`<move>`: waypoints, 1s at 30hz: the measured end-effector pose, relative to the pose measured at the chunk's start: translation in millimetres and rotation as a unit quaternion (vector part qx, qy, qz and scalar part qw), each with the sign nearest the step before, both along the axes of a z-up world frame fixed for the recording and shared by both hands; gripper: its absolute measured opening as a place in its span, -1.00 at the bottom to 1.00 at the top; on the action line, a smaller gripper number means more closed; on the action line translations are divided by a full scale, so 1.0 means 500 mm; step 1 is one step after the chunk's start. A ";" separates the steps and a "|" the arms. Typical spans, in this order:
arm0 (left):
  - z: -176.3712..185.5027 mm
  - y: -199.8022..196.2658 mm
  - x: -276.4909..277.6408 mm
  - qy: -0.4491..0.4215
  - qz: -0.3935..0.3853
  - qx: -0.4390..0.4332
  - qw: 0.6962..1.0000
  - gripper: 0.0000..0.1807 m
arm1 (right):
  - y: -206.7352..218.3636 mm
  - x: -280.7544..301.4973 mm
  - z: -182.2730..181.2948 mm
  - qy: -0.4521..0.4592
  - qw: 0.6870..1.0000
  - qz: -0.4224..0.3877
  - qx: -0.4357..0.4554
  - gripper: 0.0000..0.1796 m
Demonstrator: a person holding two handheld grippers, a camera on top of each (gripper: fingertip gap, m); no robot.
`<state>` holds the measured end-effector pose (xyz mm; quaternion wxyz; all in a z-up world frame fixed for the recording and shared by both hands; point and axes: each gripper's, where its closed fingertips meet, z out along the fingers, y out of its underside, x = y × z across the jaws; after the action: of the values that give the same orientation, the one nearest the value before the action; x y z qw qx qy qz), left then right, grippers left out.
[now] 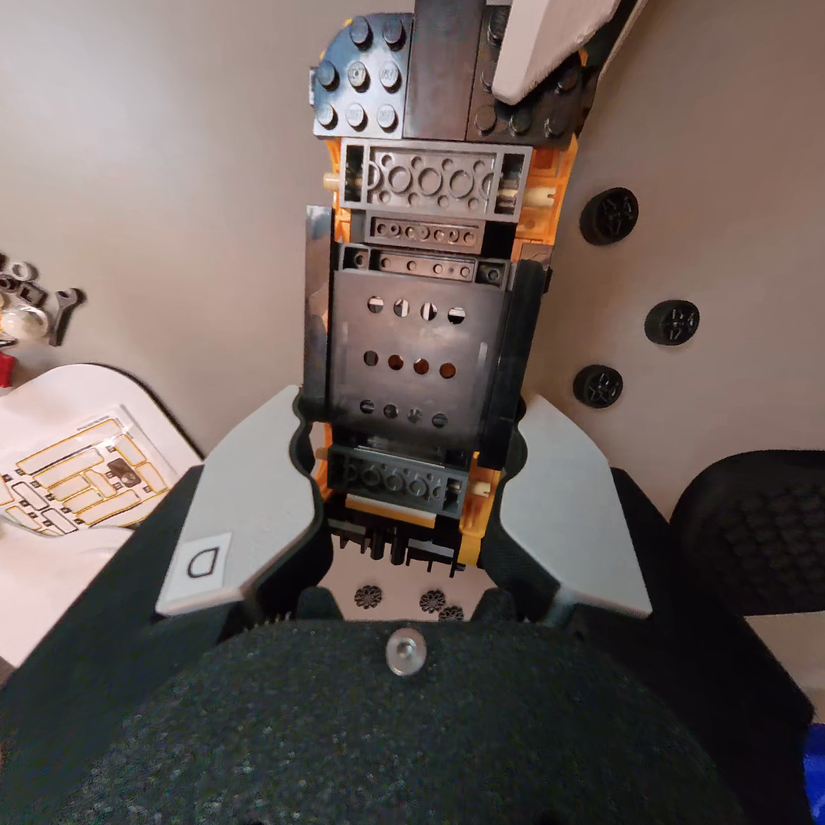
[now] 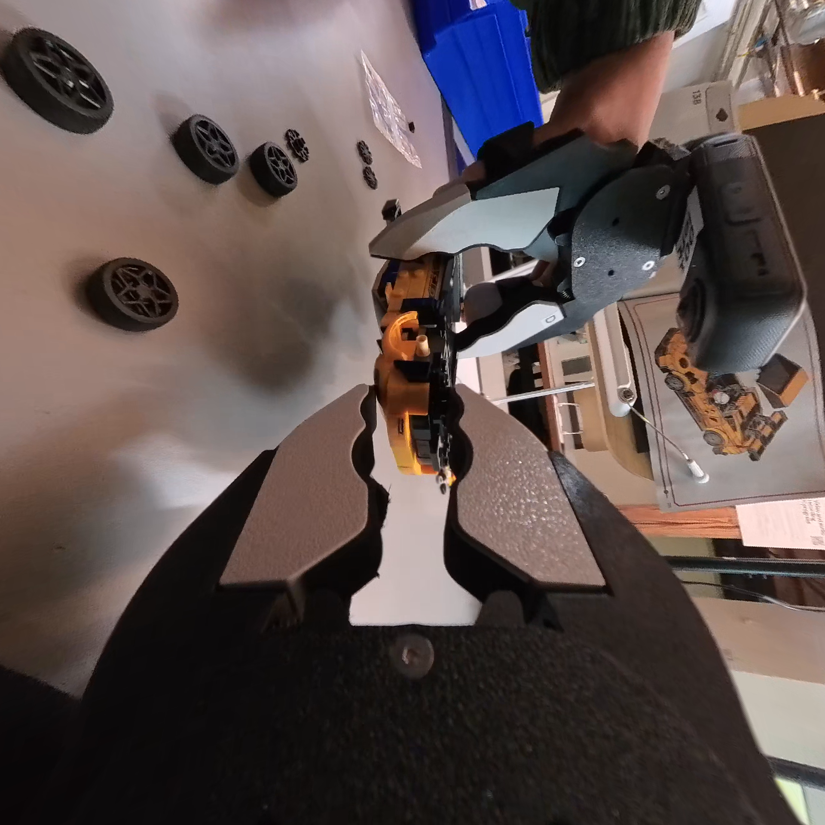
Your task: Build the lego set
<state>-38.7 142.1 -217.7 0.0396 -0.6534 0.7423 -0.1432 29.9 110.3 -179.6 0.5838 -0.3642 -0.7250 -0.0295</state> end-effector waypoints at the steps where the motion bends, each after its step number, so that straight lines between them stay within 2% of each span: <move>1: -0.001 -0.003 -0.001 0.003 0.001 -0.006 1.000 -0.07 | -0.002 0.000 -0.001 -0.001 1.000 0.001 -0.009 -0.67; 16: -0.038 -0.026 -0.007 0.018 -0.003 -0.046 0.999 -0.07 | -0.017 -0.002 -0.032 -0.015 0.998 0.004 -0.064 -0.69; 30: -0.042 -0.027 -0.004 0.018 -0.002 -0.053 0.998 -0.07 | -0.018 -0.001 -0.036 -0.008 0.998 0.009 -0.064 -0.69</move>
<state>-40.8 128.6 -238.5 -0.0088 -0.6553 0.7357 -0.1712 29.6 101.1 -197.7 0.5538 -0.3940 -0.7332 0.0198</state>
